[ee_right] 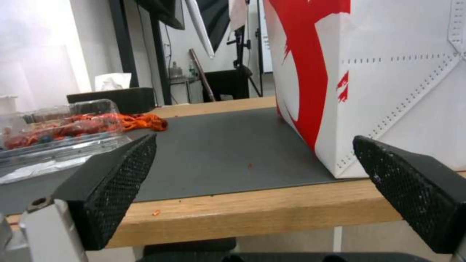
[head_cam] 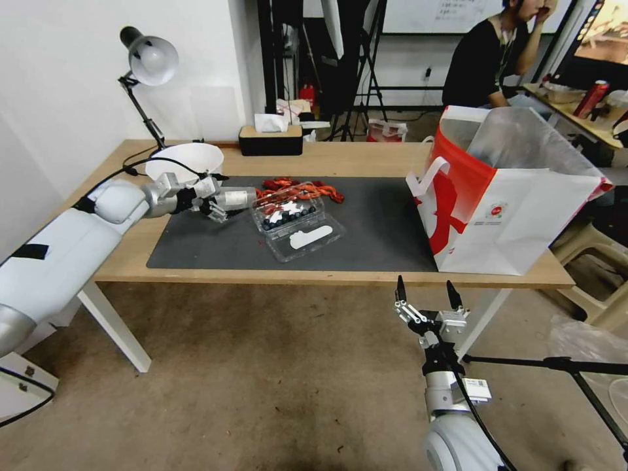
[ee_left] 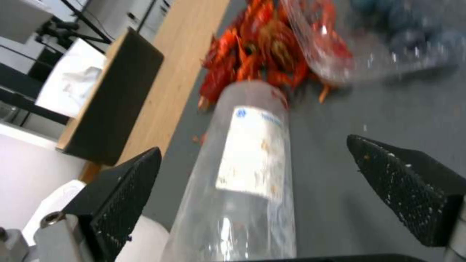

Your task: Pick up the trash from the table and place it into the takeout bag.

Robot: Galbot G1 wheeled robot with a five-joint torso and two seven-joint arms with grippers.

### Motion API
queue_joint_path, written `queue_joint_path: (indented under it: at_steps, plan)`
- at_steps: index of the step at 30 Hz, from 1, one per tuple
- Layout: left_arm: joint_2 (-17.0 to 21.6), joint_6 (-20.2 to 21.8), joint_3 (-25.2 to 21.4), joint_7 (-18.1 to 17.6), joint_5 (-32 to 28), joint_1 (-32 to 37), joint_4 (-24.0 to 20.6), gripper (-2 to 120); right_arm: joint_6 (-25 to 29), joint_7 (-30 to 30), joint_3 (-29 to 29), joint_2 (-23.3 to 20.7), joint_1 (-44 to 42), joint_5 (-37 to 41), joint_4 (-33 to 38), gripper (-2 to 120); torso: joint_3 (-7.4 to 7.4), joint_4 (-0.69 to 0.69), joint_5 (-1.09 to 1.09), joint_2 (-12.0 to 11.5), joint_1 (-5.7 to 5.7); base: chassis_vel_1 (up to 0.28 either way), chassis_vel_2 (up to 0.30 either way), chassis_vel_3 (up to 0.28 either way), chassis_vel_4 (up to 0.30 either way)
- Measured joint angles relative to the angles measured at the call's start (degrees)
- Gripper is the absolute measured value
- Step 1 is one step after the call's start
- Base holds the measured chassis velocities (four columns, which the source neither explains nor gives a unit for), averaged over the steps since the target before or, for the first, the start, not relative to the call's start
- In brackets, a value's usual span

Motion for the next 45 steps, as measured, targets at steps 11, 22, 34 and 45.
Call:
queue_joint_path:
  at_steps: [11, 22, 34, 45]
  plan:
    - [-0.45, 0.74, 0.12, 2.75, 4.47, -1.70, 1.24, 93, 0.00, 0.02, 0.00, 0.19, -0.04, -0.09, -0.09, 100, -0.01, 0.00, 0.00, 0.00, 0.00, 0.000, 0.000, 0.000, 0.000]
    - [-0.70, 1.54, 1.46, 4.04, 6.28, -3.39, 3.31, 93, 0.01, 0.02, -0.04, 0.35, -0.03, -0.14, -0.17, 100, 0.00, 0.00, 0.00, 0.00, -0.01, 0.000, 0.000, 0.000, 0.000]
    - [-1.72, 1.78, 2.18, 5.23, 7.30, -4.32, 5.20, 82, 0.05, 0.02, 0.04, 0.43, 0.05, -0.16, -0.29, 100, -0.01, 0.00, 0.02, 0.00, -0.02, 0.000, 0.000, 0.000, 0.000]
    - [-2.27, 1.52, 2.52, 5.26, 7.90, -4.88, 6.60, 50, 0.14, 0.06, 0.07, 0.46, -0.14, -0.28, -0.31, 100, -0.01, 0.00, 0.02, 0.00, -0.02, 0.000, 0.000, 0.000, 0.000]
